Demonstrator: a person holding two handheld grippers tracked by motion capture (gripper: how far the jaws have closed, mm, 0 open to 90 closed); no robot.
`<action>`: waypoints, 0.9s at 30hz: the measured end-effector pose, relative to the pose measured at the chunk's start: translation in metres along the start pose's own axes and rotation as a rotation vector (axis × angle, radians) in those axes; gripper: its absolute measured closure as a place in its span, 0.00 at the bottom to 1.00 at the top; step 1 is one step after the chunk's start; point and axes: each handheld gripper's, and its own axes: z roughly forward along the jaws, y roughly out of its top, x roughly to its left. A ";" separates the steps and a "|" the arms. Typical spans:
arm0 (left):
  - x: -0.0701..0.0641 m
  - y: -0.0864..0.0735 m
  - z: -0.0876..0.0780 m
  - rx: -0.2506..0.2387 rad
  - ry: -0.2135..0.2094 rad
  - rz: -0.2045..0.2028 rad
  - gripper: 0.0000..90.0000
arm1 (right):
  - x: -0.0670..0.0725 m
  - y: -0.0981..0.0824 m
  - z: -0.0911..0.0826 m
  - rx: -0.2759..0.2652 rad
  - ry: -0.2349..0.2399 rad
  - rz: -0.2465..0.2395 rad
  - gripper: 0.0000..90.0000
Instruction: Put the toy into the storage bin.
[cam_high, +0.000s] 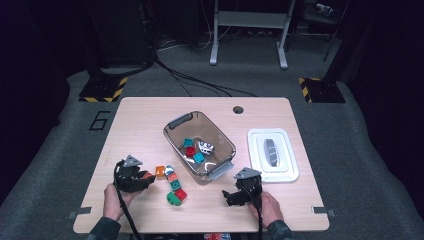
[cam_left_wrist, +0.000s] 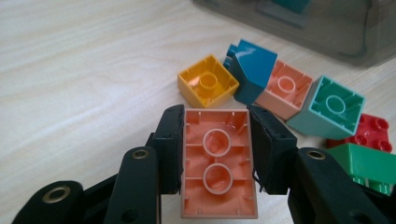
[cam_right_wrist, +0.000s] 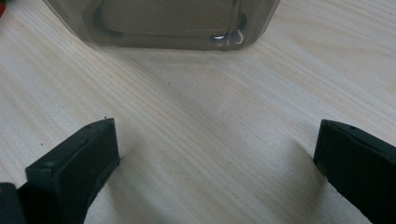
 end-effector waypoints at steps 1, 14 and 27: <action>0.000 0.002 -0.001 -0.013 0.002 -0.012 0.66 | 0.000 0.000 0.000 0.000 0.000 0.000 0.00; 0.009 0.034 -0.009 -0.029 -0.020 0.012 0.66 | 0.000 0.000 0.000 -0.001 0.003 0.000 0.00; 0.018 0.062 -0.024 -0.065 -0.003 0.007 0.66 | 0.000 0.000 0.000 -0.001 0.003 0.001 0.00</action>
